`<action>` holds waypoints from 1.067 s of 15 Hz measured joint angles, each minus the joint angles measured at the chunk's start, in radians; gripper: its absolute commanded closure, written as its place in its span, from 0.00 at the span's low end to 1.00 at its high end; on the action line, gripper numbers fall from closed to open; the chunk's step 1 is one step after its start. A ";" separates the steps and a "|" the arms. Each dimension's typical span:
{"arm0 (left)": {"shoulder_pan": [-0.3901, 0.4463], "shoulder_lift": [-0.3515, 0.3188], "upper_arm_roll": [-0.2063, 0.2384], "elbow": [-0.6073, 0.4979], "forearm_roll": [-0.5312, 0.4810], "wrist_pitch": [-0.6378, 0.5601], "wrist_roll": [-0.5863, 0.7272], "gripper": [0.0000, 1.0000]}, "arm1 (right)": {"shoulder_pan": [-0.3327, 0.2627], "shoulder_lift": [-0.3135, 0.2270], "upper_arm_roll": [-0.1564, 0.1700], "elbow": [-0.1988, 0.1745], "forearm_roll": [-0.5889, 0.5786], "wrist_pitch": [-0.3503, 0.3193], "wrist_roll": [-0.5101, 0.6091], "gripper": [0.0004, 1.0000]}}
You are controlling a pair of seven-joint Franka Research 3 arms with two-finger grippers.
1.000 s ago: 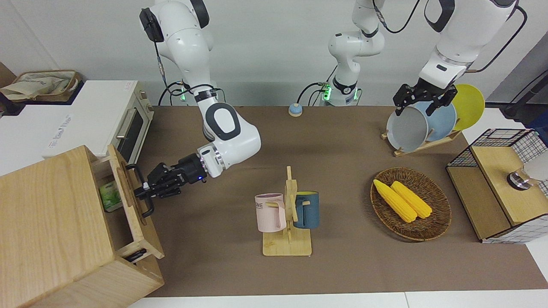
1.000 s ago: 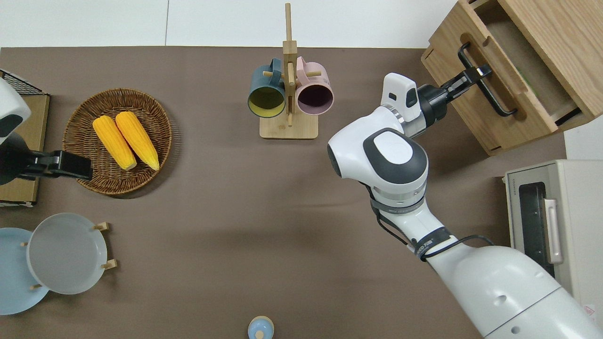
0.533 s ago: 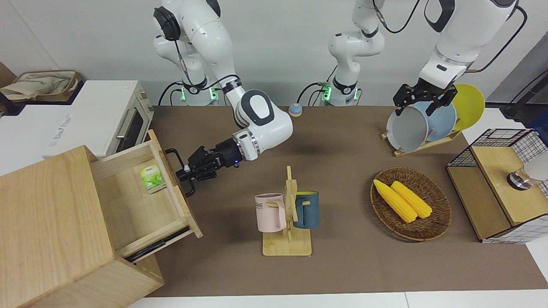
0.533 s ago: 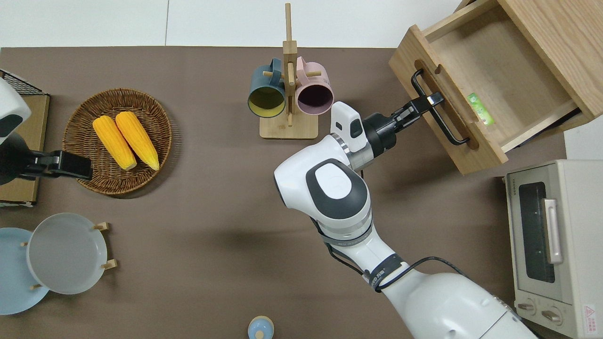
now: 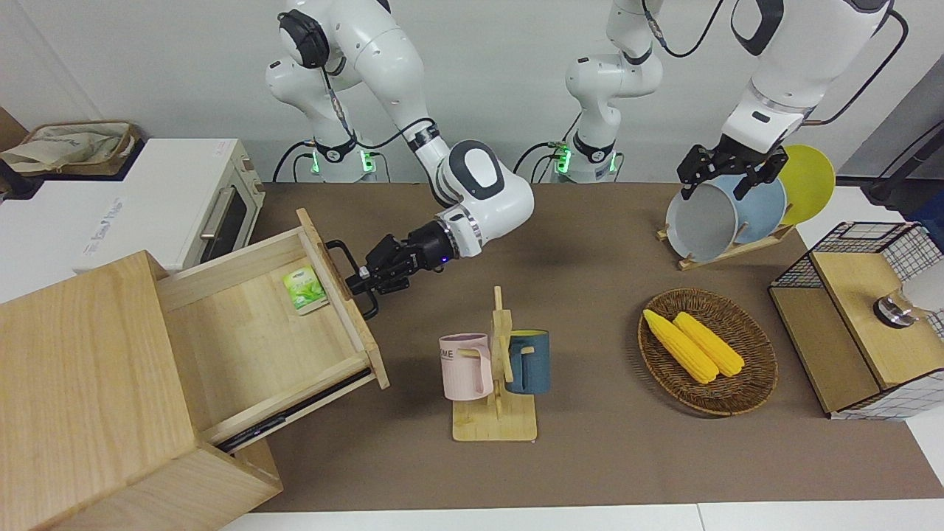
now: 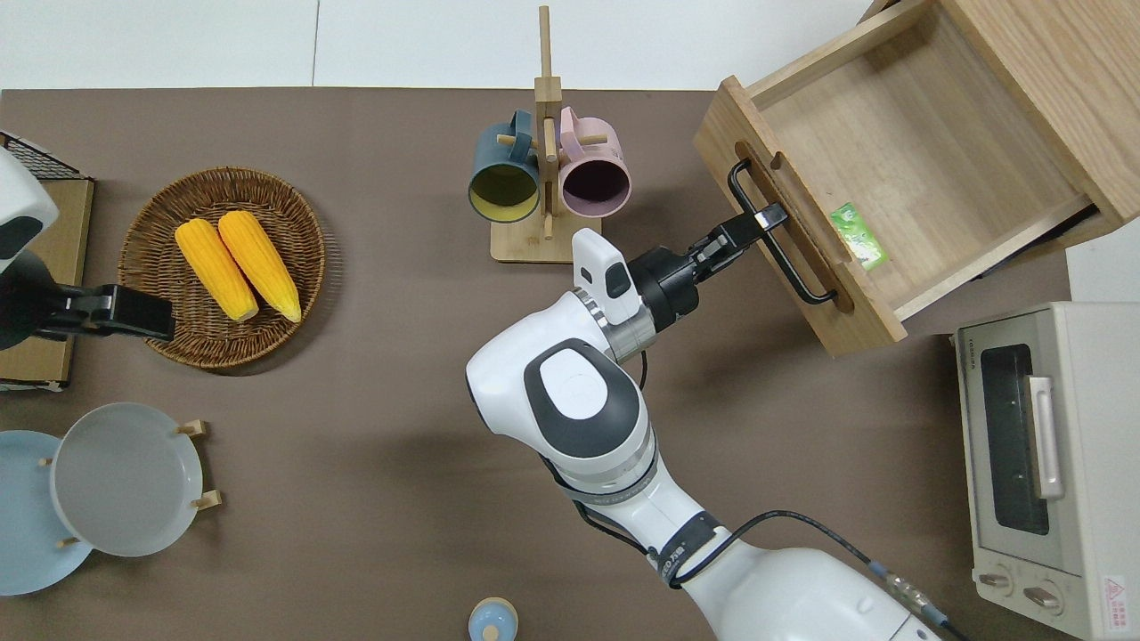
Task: Slide drawer open with right arm
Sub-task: 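Pull the handle with the right gripper, sliding the drawer toward the robot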
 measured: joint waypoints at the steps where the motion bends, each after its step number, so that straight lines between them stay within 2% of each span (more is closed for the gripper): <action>1: 0.000 0.000 0.000 0.000 0.000 0.000 0.000 0.01 | 0.003 0.000 0.000 0.000 0.001 -0.001 0.000 0.95; 3: 0.000 0.000 0.000 0.000 0.000 0.000 0.000 0.00 | 0.005 0.000 0.000 0.000 0.002 -0.002 0.000 0.69; 4: 0.000 0.000 0.000 0.000 0.000 0.000 0.000 0.01 | 0.005 0.000 0.000 0.000 0.002 -0.002 0.000 0.59; 5: 0.000 0.000 0.000 0.000 0.000 0.000 0.000 0.01 | 0.005 0.000 0.000 0.000 0.002 -0.002 0.000 0.34; 6: 0.000 0.000 0.000 0.000 0.000 0.000 0.000 0.01 | 0.006 0.000 0.000 0.000 0.002 -0.001 0.000 0.01; 16: 0.000 0.000 0.000 0.000 0.000 0.000 0.000 0.01 | 0.014 0.000 0.001 0.000 0.002 0.002 -0.001 0.01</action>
